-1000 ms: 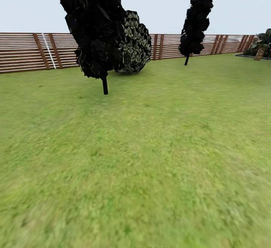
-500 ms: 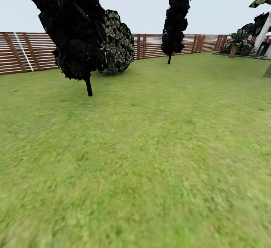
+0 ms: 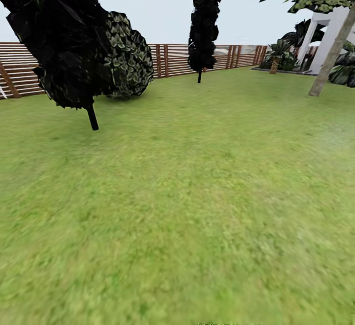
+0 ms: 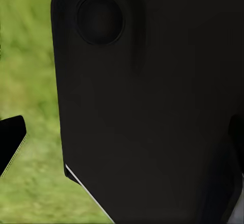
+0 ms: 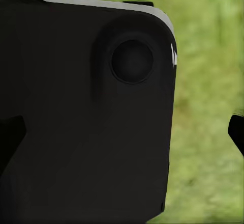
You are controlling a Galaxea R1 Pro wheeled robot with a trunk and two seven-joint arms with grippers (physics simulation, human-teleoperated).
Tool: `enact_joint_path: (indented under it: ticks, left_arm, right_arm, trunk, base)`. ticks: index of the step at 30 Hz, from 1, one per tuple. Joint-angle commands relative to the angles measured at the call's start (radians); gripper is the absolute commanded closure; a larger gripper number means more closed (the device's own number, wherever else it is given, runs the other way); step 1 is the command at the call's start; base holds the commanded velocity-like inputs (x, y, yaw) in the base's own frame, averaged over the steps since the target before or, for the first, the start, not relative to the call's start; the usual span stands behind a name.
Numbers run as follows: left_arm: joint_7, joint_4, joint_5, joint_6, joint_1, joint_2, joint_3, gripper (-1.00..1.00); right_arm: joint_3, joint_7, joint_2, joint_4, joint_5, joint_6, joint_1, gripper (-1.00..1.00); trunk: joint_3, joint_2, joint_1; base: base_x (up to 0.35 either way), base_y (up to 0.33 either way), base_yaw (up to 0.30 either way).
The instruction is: Take the three Easter eggs out of the wicker basket on the lawn in the garden, then place them on the lawn next to a single tree (choose any tree) so that all three eggs are next to the same tree and none are left in the basket.
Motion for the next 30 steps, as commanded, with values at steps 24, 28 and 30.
enact_joint_path:
  ticks: [24,28,30]
  left_arm:
    - [-0.001,-0.002,0.001,-0.001,0.001,-0.001,0.001,-1.0]
    - [-0.001,-0.002,0.001,-0.001,0.001,-0.002,0.001,-1.0]
    - [-0.001,-0.002,0.001,-0.001,0.001,-0.002,0.001,-1.0]
  right_arm:
    - [0.001,0.0,0.0,0.001,0.0,-0.003,-0.001,-1.0]
    - [0.001,0.0,0.0,0.001,-0.001,-0.003,-0.001,-1.0]
    - [0.001,0.0,0.0,0.001,-0.001,-0.003,-0.001,-1.0]
  trunk:
    - [0.0,0.0,0.0]
    - [0.002,0.0,0.0]
    - [0.002,0.0,0.0]
  base:
    - [0.0,0.0,-0.283]
    - [0.0,0.0,-0.283]
    - [0.0,0.0,-0.283]
